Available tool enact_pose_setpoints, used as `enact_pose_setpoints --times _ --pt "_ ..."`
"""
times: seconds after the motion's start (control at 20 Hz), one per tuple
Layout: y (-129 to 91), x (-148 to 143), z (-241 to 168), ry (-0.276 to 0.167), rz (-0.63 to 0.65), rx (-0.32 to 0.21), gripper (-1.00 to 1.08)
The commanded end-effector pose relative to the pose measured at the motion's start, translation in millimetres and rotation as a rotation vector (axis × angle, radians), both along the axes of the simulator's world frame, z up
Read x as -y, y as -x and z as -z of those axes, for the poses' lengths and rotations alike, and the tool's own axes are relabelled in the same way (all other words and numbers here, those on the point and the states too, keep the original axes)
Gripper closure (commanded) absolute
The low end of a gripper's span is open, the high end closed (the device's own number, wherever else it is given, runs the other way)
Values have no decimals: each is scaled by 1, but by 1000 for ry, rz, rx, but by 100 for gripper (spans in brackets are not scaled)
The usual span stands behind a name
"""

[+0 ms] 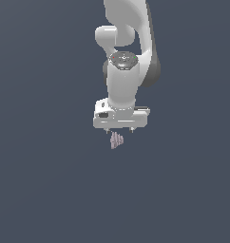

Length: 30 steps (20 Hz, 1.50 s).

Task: Pick up the object and move it to a goal position.

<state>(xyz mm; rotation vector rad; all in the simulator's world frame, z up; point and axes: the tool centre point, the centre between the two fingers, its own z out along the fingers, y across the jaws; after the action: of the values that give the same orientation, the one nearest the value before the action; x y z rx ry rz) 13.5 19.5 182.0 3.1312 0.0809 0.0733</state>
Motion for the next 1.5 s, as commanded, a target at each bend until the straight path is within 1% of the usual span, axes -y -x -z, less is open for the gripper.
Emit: enact_pose_setpoints --times 0.0,0.55,0.9,1.1,1.45 --pt "0 0 0 0 0 0 -92" --pt "0 0 0 1 -1 -1 -92" --pt "12 0 2 22 -28 -34 -92" --pt "12 0 2 23 -29 -35 -92" --pt "18 2 24 14 -31 -39 -92"
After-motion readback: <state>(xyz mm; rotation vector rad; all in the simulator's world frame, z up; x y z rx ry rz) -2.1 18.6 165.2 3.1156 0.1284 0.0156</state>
